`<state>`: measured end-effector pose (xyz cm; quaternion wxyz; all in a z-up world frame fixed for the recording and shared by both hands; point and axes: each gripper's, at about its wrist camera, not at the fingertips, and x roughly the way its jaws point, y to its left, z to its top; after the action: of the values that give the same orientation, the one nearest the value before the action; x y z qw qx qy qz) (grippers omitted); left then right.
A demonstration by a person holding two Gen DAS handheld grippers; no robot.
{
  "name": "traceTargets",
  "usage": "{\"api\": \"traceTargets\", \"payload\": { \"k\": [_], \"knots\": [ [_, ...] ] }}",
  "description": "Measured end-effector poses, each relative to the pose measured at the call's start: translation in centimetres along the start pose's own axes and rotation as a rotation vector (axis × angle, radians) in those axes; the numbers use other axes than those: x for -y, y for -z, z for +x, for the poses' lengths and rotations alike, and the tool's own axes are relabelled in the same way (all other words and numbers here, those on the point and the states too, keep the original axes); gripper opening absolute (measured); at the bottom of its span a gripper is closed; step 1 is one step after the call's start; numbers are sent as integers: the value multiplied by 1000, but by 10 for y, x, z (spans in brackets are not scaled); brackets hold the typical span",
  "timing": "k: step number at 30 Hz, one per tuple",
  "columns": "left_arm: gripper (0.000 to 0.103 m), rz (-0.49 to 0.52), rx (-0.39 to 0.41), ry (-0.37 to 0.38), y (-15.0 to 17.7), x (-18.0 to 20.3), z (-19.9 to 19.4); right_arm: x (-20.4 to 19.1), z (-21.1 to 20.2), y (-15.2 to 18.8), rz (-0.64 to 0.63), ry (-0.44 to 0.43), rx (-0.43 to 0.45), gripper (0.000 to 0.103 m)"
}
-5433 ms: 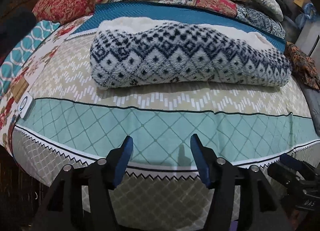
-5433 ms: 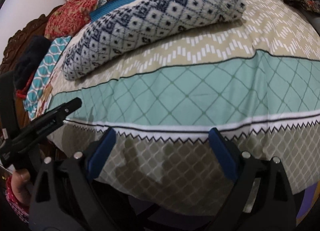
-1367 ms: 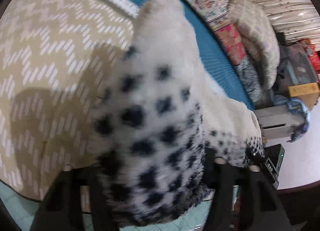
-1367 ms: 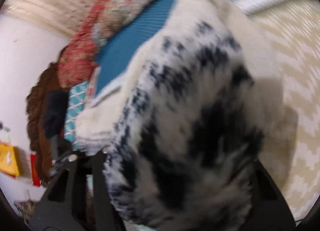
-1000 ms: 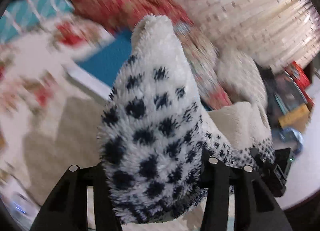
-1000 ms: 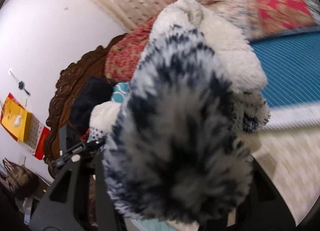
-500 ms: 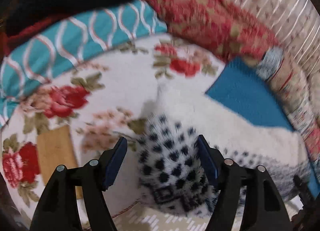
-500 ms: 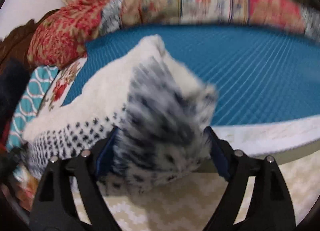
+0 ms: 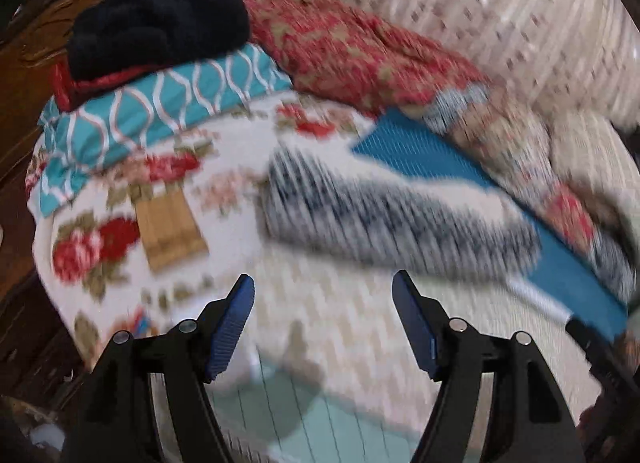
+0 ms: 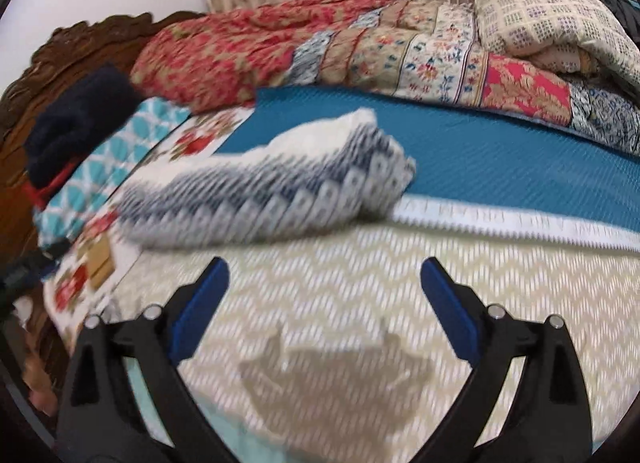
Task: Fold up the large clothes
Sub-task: 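Carry the sweater toward the pillows and release it from both grippers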
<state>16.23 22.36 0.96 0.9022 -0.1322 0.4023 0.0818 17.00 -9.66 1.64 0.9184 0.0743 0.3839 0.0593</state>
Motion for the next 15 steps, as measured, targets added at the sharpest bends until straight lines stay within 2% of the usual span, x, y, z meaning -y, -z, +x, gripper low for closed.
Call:
{"api": "traceTargets", "payload": {
  "k": [3,9,15],
  "knots": [
    [39,15,-16,-32,36,6,-18,-4,-29,30,12,-5,-12,97],
    [38,78,-9,-139,87,19,-47,-8,-68,73,12,15,-40,97],
    [33,94,-28,-139,118,19,-75,-13,-93,99,-7,0,-57,97]
  ]
}}
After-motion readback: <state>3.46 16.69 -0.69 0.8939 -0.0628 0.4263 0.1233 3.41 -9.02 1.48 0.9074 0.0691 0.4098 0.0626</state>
